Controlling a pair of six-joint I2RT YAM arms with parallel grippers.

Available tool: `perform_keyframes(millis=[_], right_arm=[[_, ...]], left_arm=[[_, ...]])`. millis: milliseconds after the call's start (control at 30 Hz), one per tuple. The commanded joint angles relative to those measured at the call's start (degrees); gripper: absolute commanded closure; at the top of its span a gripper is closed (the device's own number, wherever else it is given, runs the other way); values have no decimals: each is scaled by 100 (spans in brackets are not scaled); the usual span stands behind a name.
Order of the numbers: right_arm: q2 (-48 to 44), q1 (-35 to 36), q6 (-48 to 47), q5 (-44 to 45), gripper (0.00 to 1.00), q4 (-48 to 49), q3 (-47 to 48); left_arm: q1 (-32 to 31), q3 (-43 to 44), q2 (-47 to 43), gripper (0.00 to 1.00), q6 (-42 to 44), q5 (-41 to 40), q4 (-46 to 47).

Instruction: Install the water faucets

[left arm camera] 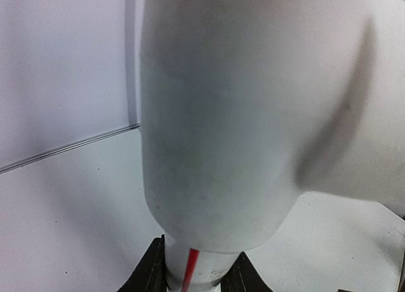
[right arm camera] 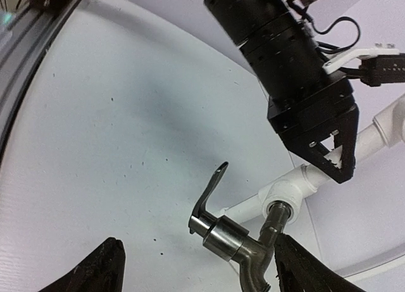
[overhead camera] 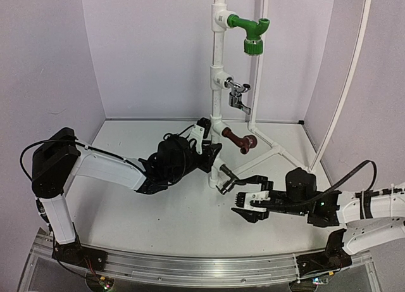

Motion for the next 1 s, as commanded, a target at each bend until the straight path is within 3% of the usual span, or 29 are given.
perform_keyframes(millis=[0,400,633,800,867,967], right_arm=[[487,94,-1199,917,20,421,330],[1779,190,-1235,1986,37,2576,263],[2325,195,-970,2288,49,3108,272],[2407,196,321,2419,57,3223,343],[2467,193,1115,2627,73,3380,322],[2488,158,2259,2584,85,3674,188]], left_arm=[[106,-151,142,100,-433,-137,-939],[108,-121,162,100,-406,-118,-939],[108,-139,144,100,-404,-128,-940],[108,-104,154,100,-398,-112,-939],[108,-104,143,100,-401,-112,-939],[108,-110,143,100,-413,-112,-940]])
